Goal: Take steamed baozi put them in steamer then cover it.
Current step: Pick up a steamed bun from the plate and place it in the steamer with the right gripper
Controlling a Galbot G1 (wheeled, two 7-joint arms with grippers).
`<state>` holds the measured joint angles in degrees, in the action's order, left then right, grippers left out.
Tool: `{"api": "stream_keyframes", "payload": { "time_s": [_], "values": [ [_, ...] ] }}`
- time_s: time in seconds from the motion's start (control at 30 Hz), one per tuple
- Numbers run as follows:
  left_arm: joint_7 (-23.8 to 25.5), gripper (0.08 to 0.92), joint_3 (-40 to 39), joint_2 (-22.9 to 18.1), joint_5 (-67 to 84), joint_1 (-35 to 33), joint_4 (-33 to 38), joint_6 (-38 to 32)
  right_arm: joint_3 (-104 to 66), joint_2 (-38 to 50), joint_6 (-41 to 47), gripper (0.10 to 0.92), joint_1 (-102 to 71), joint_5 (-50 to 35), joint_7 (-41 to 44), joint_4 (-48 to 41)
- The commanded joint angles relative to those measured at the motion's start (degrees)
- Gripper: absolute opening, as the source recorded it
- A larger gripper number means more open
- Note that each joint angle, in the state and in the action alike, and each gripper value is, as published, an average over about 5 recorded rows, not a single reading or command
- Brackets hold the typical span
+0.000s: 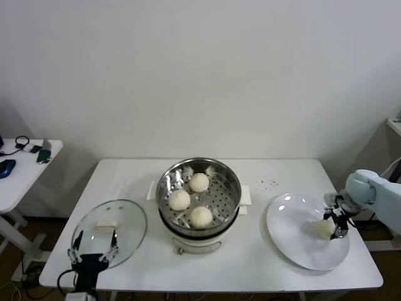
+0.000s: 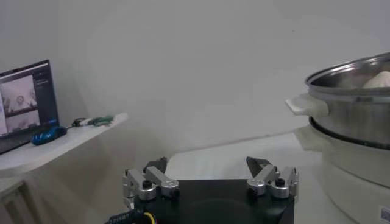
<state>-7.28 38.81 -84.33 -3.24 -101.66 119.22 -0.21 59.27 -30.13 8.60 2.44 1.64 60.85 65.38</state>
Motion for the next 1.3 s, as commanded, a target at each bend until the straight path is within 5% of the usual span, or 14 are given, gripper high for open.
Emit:
{"api": "stream_keyframes", "payload": {
  "time_s": [0.03,0.73,1.3],
  "values": [
    [0.0,0.823,-0.1,0.0,0.1,-0.1,0.1,0.0,2.7,-0.1,0.8,0.670,3.2,-5.1,-0.4,-0.2],
    [0.6,0.823,-2.5,1.2,0.3,-0.2,0.8,-1.3,44.4,-19.4,11.6,0.662,57.6,-50.1,-7.0,10.7],
    [0.8,0.823,-3.3,3.0,1.3,-1.5,2.9,-1.6,44.2,-37.7,19.0,0.662,58.1,-64.7,-15.2,17.8]
  ]
}}
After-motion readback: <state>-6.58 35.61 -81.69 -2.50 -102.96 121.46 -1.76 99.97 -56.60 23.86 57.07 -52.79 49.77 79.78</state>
